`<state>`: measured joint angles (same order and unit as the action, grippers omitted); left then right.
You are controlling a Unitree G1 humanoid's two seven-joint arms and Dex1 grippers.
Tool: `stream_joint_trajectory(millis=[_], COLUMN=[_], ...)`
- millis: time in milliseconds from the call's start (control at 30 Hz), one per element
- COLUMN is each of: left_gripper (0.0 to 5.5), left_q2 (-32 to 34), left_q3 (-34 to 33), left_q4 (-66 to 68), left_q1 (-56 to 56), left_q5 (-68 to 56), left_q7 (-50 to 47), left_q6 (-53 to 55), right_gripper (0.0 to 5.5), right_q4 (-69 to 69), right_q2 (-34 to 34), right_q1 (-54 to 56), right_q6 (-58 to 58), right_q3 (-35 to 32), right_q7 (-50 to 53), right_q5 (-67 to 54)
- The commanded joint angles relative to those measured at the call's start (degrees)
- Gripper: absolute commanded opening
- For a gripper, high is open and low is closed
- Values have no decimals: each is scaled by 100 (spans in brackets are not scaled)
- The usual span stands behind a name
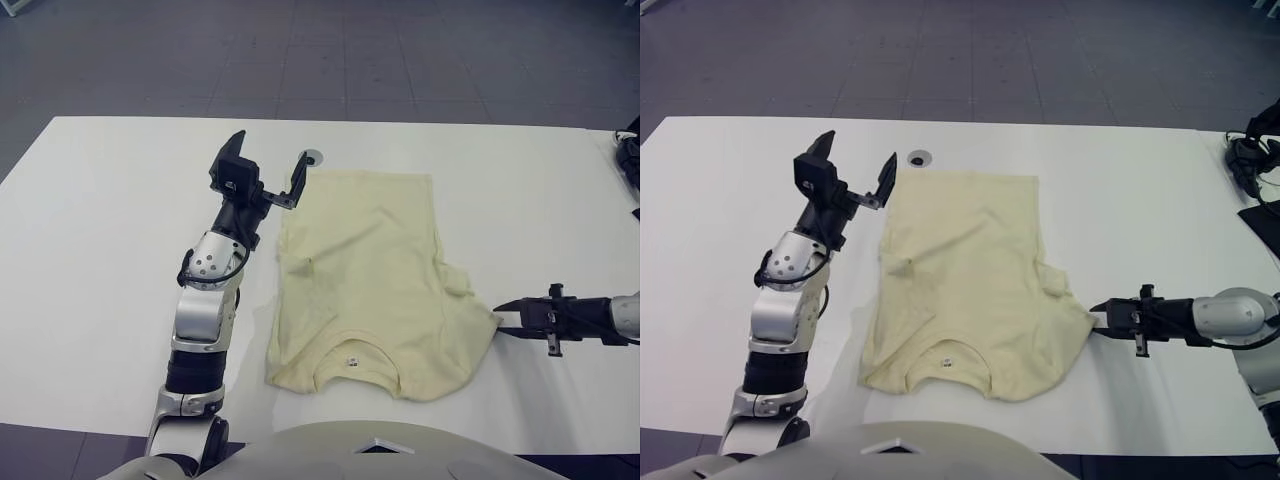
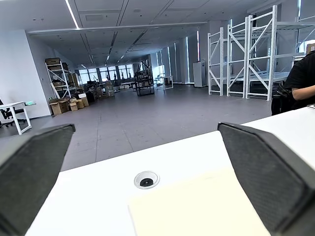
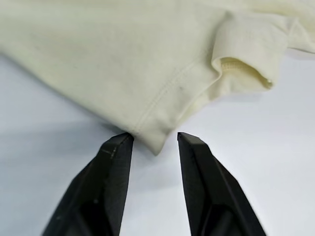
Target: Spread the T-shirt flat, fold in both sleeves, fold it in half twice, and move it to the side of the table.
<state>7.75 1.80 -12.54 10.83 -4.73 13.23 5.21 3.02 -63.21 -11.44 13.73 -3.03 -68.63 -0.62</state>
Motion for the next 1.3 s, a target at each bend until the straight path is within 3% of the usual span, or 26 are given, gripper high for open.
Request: stream_joint_trajectory(millis=[33, 200, 533, 800, 1067, 1300], left_gripper=[540, 540, 540, 540, 540, 540], left_q2=[13, 6, -19, -41, -103, -152], left_q3=[8, 7, 54, 75, 247, 323], left_q4=[-38, 14, 19, 37, 251, 278], left_q1=[-7, 31, 60, 114, 382, 466], left_q5=[-53, -83, -77, -56, -70, -34], left_q7=[32, 61, 123, 120, 227, 241], left_q6=[80, 83, 106, 166, 203, 232], right_gripper=[83, 1, 1, 1, 1, 1], right_q4=[14, 29, -51, -732, -2096, -2504], right_q2=[-66, -83, -165, -341, -400, -378], right_q1=[-55, -75, -156, -159, -900, -513], right_q6=[27, 96, 471, 1446, 1182, 853], right_q3=[132, 156, 65, -3, -504, -182], right_q7=[-17, 8, 326, 1156, 1153, 1019], right_q5=[102, 107, 374, 1416, 1532, 1804])
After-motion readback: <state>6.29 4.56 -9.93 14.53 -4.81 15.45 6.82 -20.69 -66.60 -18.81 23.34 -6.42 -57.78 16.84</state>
